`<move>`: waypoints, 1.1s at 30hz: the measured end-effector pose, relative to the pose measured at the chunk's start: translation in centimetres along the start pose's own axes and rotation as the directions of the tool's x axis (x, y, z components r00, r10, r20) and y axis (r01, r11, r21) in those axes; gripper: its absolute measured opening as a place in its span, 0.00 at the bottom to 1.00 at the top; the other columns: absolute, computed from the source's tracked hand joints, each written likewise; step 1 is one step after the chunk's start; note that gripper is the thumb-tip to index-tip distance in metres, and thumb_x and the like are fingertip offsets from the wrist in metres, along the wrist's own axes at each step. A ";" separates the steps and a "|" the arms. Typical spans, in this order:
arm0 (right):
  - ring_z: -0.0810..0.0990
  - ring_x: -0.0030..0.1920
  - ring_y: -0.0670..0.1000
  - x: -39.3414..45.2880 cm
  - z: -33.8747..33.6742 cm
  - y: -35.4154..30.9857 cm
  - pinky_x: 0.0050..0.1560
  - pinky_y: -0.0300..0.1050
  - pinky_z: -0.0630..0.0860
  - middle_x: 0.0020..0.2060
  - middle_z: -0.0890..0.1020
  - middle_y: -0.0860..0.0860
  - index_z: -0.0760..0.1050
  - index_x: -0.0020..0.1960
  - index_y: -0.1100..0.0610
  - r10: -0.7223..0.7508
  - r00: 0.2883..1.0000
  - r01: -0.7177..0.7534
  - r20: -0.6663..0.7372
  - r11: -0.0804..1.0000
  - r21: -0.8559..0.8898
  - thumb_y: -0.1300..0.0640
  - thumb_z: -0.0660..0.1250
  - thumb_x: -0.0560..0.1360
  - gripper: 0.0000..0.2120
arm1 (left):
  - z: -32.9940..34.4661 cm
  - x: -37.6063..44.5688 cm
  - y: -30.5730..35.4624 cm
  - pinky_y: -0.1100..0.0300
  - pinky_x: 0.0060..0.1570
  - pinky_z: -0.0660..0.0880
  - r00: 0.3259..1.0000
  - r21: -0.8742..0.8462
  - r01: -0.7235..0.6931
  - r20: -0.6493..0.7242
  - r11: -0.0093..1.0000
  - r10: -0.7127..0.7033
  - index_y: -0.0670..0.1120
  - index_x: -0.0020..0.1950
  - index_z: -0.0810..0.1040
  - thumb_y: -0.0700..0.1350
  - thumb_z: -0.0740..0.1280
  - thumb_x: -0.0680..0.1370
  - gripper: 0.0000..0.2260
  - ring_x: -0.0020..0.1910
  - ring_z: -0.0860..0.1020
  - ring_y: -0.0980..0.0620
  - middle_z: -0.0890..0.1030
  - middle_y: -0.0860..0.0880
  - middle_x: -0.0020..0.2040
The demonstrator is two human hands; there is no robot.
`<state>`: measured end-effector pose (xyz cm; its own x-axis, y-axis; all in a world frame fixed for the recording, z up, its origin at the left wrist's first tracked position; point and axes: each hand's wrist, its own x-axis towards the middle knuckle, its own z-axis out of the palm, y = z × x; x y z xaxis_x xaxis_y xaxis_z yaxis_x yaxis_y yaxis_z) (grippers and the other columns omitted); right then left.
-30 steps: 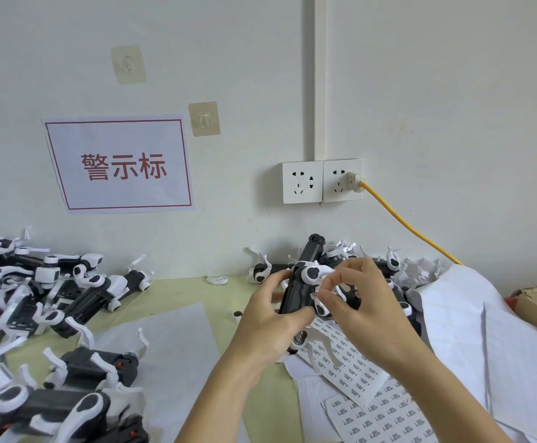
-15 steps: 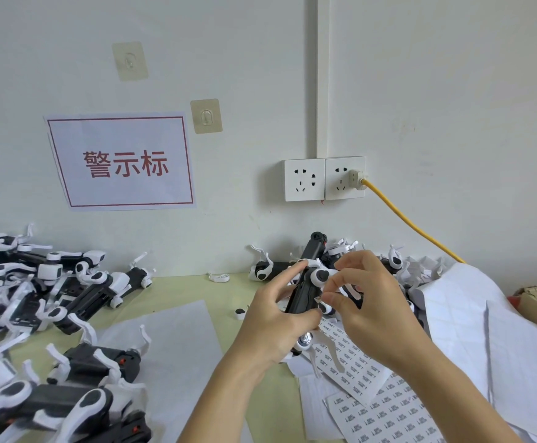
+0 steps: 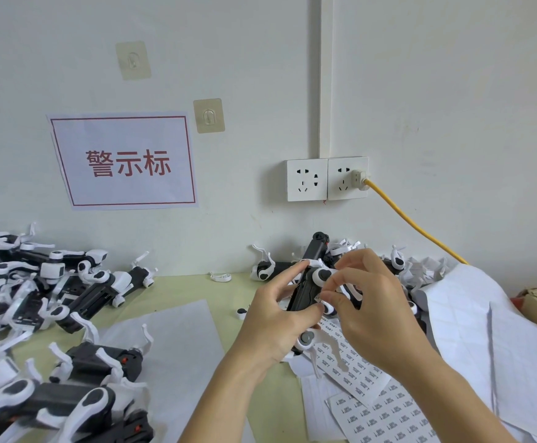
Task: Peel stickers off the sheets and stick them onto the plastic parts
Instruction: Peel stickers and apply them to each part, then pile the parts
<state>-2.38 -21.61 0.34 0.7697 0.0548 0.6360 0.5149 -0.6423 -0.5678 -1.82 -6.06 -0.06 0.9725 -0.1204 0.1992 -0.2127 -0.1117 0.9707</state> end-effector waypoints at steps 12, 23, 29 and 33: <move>0.73 0.54 0.36 0.0 0.3 -0.1 0.45 0.37 0.72 0.50 0.70 0.35 0.75 0.39 0.44 -0.031 0.999 0.030 -0.030 0.999 -0.012 0.58 0.72 0.76 0.12 | 0.1 -0.1 0.2 0.46 0.61 0.77 1.000 0.008 0.013 -0.023 1.000 -0.013 0.69 0.60 0.78 0.51 0.74 0.66 0.25 0.56 0.83 0.46 0.81 0.51 0.60; 0.73 0.52 0.38 0.0 0.4 -0.2 0.44 0.39 0.73 0.50 0.71 0.36 0.77 0.40 0.47 -0.056 0.997 0.054 -0.046 0.997 -0.049 0.60 0.71 0.76 0.10 | 0.0 -0.1 0.4 0.47 0.60 0.78 1.000 -0.007 -0.016 -0.012 1.000 0.016 0.69 0.59 0.78 0.49 0.73 0.67 0.23 0.58 0.81 0.44 0.83 0.55 0.56; 0.73 0.51 0.38 0.0 0.4 0.1 0.45 0.31 0.70 0.49 0.73 0.40 0.78 0.39 0.51 -0.057 0.997 0.057 -0.050 0.998 -0.005 0.65 0.72 0.75 0.10 | -0.4 -0.1 0.3 0.63 0.40 0.77 1.000 -0.034 -0.022 0.016 0.999 0.022 0.65 0.61 0.79 0.37 0.71 0.74 0.25 0.45 0.85 0.48 0.84 0.52 0.55; 0.73 0.52 0.37 0.0 0.3 0.0 0.48 0.28 0.69 0.49 0.73 0.41 0.78 0.39 0.51 -0.049 0.998 0.049 -0.030 0.999 0.010 0.65 0.73 0.74 0.11 | -0.3 -0.1 0.3 0.60 0.47 0.78 1.000 -0.036 -0.015 0.016 0.999 0.016 0.66 0.62 0.79 0.42 0.72 0.70 0.25 0.58 0.81 0.44 0.84 0.54 0.55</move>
<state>-2.28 -21.43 0.19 0.7321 0.0633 0.6782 0.5559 -0.6310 -0.5411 -1.94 -5.78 0.24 0.9674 -0.1380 0.2122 -0.2238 -0.0742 0.9718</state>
